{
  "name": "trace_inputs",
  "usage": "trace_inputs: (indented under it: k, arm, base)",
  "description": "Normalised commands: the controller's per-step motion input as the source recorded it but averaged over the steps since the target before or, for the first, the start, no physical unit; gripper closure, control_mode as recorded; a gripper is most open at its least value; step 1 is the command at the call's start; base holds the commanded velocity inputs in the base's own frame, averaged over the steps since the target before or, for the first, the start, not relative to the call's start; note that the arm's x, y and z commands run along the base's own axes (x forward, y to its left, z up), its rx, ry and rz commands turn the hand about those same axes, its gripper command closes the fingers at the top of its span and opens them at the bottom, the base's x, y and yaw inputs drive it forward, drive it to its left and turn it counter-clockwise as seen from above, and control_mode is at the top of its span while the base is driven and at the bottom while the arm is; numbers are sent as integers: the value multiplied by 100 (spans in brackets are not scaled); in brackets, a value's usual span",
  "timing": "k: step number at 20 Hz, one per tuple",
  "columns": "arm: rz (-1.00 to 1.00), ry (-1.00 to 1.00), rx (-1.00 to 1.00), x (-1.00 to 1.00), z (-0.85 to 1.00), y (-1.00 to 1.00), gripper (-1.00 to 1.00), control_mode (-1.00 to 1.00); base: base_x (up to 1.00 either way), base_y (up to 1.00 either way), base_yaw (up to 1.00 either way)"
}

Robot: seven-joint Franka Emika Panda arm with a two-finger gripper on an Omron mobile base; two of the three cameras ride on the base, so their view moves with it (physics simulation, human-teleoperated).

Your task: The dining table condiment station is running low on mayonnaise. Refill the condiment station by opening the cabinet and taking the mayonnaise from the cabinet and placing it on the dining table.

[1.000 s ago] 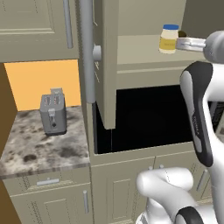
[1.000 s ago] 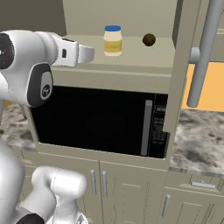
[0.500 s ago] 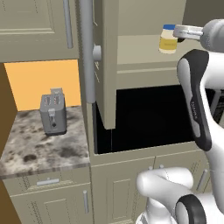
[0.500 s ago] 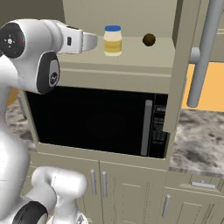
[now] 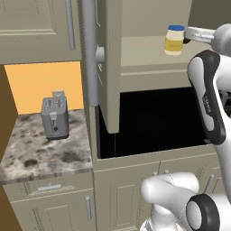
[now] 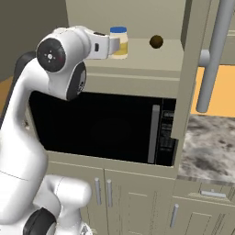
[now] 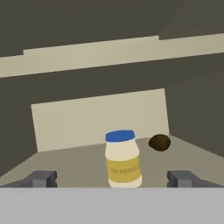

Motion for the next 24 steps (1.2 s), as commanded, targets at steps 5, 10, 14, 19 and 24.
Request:
trace_inputs:
  k: [5,10,14,19,24]
  arm:
    - [2,4,-4,35,0,-22,-100,-100]
    - [1,18,-11,41,0,-5,-100,-100]
    - [2,21,-10,54,-3,0,-100,-100]
    - [4,1,0,48,4,0,-100,-100]
    - [1,-1,0,37,0,-6,-100,-100]
  base:
    - [0,0,0]
    - [0,0,0]
    - [0,0,0]
    - [0,0,0]
    - [0,0,0]
